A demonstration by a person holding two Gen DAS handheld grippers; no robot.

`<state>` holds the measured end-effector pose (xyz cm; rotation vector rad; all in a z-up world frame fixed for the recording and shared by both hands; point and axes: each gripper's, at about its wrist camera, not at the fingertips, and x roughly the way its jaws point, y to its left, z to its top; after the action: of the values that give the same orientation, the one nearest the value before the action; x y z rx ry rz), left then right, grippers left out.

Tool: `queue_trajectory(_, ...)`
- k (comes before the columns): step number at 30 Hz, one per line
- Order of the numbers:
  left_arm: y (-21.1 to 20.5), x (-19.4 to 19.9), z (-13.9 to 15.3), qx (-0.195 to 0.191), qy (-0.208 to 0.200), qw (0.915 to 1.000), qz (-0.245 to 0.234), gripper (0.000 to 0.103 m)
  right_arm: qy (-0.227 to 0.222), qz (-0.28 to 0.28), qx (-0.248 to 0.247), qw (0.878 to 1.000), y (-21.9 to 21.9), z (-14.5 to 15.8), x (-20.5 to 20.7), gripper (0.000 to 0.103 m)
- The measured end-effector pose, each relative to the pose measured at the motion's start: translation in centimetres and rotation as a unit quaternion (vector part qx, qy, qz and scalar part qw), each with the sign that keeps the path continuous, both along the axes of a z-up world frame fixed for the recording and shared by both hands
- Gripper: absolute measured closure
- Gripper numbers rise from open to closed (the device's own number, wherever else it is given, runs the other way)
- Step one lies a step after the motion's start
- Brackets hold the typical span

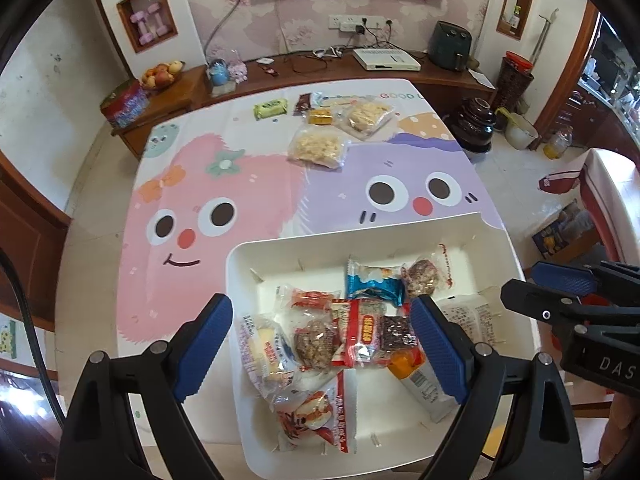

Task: Organize snacks
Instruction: 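Withdraw both tools from the tray toward the remaining snacks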

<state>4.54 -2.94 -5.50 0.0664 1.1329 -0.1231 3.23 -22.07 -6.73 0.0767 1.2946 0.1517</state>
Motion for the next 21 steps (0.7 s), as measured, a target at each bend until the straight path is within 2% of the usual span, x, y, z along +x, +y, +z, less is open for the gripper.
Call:
queue_trajectory(3,0.2,1.2,-0.2,-0.022,0.019,0.9996,-0.003,0.013,0.004,-0.008,0.005,1.0,-0.5,0.1,0.5,0.056)
queue_trajectory(6,0.5,2.7,-0.2,-0.023,0.027,0.9994,-0.001,0.013,0.005,-0.014,0.011,1.0,-0.9,0.3,1.4,0.055)
queue_trajectory(10,0.8,5.2,-0.1,-0.024,0.037,0.999,-0.009,0.013,0.004,-0.023,0.012,1.0,-1.4,0.8,3.1,0.046)
queue_trajectory(15,1.3,9.6,0.5,-0.007,0.037,0.9992,-0.011,0.013,-0.002,-0.039,0.006,0.999,-2.3,1.8,6.7,0.044)
queue_trajectory(21,0.4,15.6,1.0,0.019,0.019,0.9981,-0.055,0.013,-0.005,-0.069,0.007,0.998,-3.9,3.2,13.1,0.043)
